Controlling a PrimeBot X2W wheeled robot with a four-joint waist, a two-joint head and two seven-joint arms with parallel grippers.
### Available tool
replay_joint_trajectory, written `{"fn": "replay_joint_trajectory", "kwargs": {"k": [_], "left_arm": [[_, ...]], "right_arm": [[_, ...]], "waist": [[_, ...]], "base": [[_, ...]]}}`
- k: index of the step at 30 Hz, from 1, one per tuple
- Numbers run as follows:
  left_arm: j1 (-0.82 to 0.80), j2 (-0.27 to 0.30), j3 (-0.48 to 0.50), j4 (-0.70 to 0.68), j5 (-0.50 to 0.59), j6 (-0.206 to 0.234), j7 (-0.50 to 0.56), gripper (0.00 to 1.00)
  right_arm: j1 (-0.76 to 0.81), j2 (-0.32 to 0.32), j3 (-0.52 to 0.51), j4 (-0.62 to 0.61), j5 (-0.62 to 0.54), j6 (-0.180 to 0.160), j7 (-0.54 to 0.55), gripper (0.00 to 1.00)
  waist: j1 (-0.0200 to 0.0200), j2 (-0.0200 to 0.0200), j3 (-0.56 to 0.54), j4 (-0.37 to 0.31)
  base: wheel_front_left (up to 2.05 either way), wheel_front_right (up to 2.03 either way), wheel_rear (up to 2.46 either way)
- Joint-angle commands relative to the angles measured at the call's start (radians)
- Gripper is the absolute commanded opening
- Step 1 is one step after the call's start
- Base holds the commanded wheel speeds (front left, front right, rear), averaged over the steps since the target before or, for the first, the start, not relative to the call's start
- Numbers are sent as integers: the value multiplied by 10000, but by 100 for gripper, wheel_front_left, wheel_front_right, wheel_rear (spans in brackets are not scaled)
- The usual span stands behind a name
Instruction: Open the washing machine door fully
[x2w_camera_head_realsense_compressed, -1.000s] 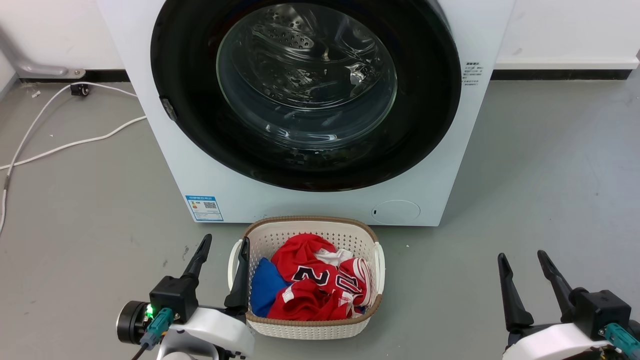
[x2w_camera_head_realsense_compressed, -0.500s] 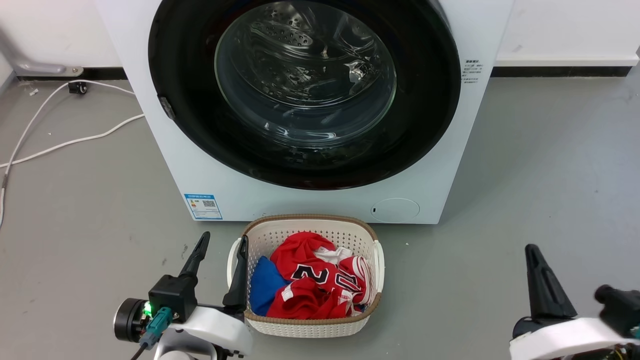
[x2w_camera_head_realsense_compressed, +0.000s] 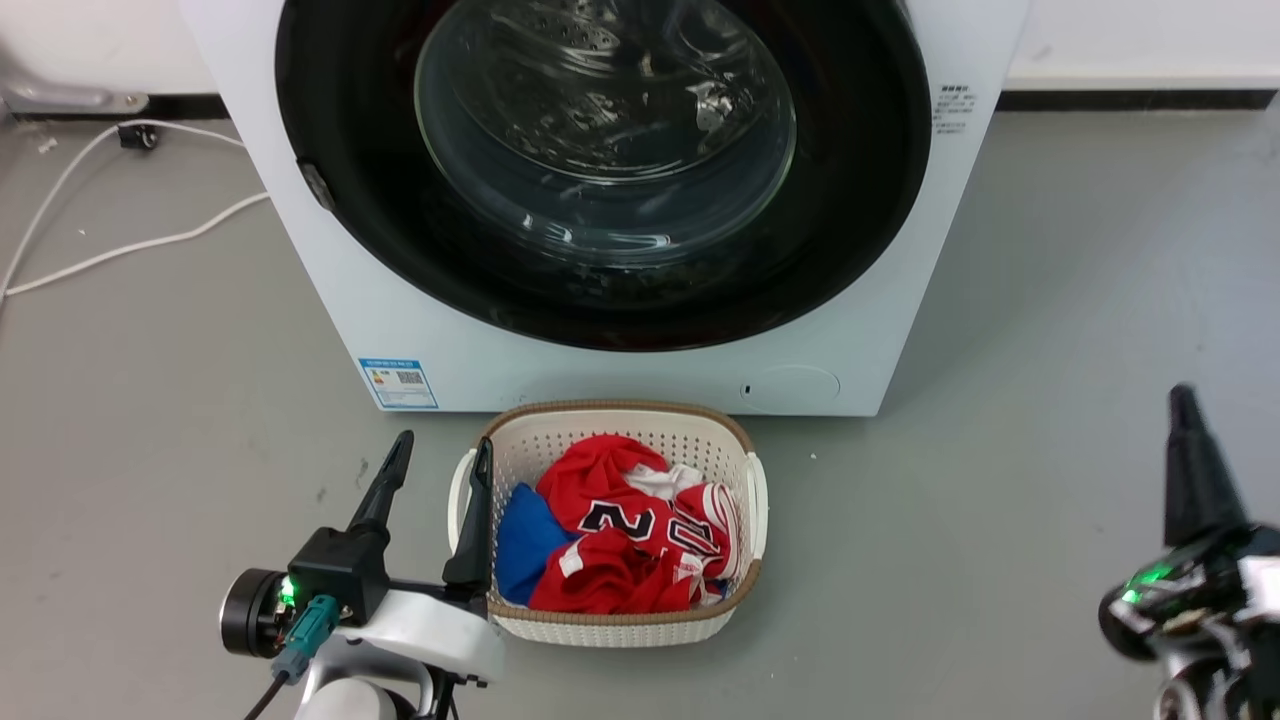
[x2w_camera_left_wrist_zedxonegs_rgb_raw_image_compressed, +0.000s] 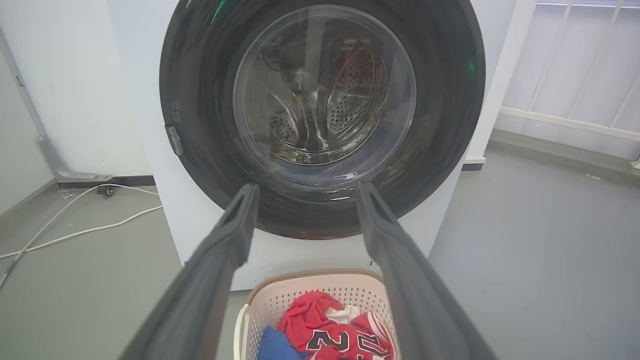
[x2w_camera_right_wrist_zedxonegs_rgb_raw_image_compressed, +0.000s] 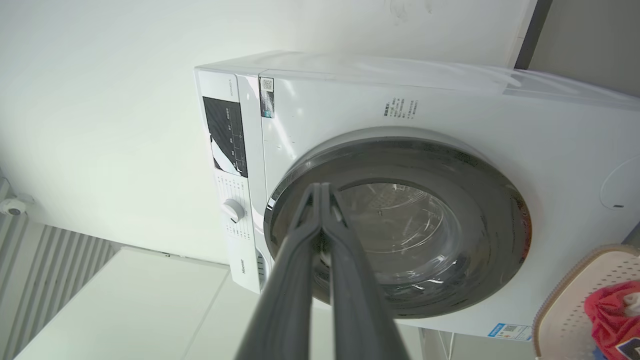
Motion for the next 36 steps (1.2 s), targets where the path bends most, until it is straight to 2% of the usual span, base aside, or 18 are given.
{"fn": "replay_joint_trajectory", "kwargs": {"k": [1, 5, 12, 17, 21, 25, 28, 31, 36], "left_arm": [[-134, -20, -1, -99, -43, 67, -26, 100], [-384, -23, -78, -300, -61, 142, -26, 100], [-834, -20, -366, -790, -129, 326, -26, 100], [-1170, -23, -534, -1179, -70, 423, -26, 100], [-1435, -23, -621, -1419, 13, 454, -26, 100], [-1710, -24, -757, -1612, 49, 489, -26, 100], [-1917, -24, -877, -1804, 70, 528, -26, 100], [-2106, -24, -990, -1997, 66, 619, -26, 100], [-2394, -25, -1225, -2259, 2, 752, -26, 100]], "right_arm": [[-395, -2, -273, 17, 752, 4, 291, 0], [-1421, -660, -846, 466, 2365, 4, 1005, 0], [-3337, -3143, -470, 1650, 3566, 4, 2066, 0], [-4804, -5069, 740, 2521, 4092, 4, 2670, 0], [-6392, -6502, 2249, 3531, 4524, 3, 3314, 0], [-8292, -7436, 3887, 4427, 4905, 4, 3928, 0], [-9869, -7823, 5132, 5106, 5064, 4, 4310, 0], [-11361, -7881, 6355, 5801, 5066, 3, 4661, 0], [-13512, -7476, 8055, 7019, 4938, 4, 5117, 0]], "waist": [[0, 0, 222, -55], [0, 0, 652, -105], [0, 0, 1483, -2], [0, 0, 2096, 94], [0, 0, 2569, 198], [0, 0, 3038, 332], [0, 0, 3453, 431], [0, 0, 3821, 539], [0, 0, 4360, 733]], "base": [[0, 0, 0], [0, 0, 0], [0, 0, 0], [0, 0, 0], [0, 0, 0], [0, 0, 0], [0, 0, 0], [0, 0, 0], [0, 0, 0]]}}
